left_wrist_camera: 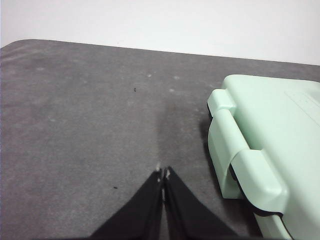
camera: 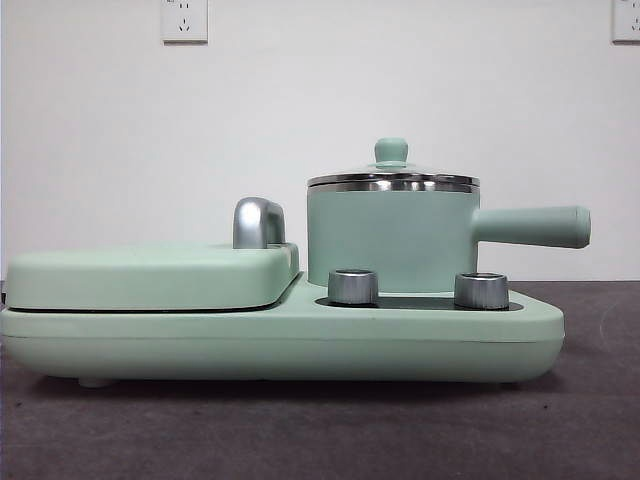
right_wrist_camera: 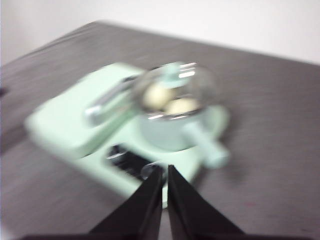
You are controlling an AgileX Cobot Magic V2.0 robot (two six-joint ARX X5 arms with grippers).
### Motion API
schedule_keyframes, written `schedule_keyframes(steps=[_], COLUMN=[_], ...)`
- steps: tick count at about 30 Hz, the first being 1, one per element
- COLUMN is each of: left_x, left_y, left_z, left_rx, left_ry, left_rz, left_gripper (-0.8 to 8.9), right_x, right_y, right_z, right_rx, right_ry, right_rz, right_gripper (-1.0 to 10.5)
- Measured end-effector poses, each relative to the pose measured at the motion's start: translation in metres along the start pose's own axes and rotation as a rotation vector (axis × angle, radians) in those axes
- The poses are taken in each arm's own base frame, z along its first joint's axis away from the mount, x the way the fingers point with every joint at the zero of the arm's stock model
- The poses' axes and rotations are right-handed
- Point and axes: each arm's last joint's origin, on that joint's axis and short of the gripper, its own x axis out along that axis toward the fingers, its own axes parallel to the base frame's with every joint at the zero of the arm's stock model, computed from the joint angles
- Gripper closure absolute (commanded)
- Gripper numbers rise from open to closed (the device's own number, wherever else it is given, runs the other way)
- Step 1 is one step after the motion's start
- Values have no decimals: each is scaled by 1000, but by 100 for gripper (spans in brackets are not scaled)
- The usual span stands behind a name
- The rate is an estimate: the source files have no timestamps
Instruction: Put the buns in a small steamer
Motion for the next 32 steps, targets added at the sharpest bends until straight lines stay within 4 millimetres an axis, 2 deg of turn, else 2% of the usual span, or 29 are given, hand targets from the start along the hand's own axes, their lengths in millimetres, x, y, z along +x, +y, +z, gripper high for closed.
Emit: schedule_keyframes(steps=[7,11,15,18,25,32], left_x=[0,0,0,0,0,0], left_y=[0,0,0,0,0,0], left_z=[0,0,0,0,0,0], left_rx=[0,0,0,0,0,0], left_ry=[0,0,0,0,0,0], left_rz=[0,0,0,0,0,0], left_gripper=[806,806,806,806,806,806], right_x=[47,69,84,92,105,106], right_y=[-28,-42,-51,-55,-61,-62], right_z=[-46,-81,-115,-134,-156,-156], right_rx=[8,0,10,19,41,49], right_ry=[-186,-238,-219,-194,-144,-187], right_rz=[-359,-450,-489,-501,-521,-523], right_gripper=[931,931,931,931,931,931])
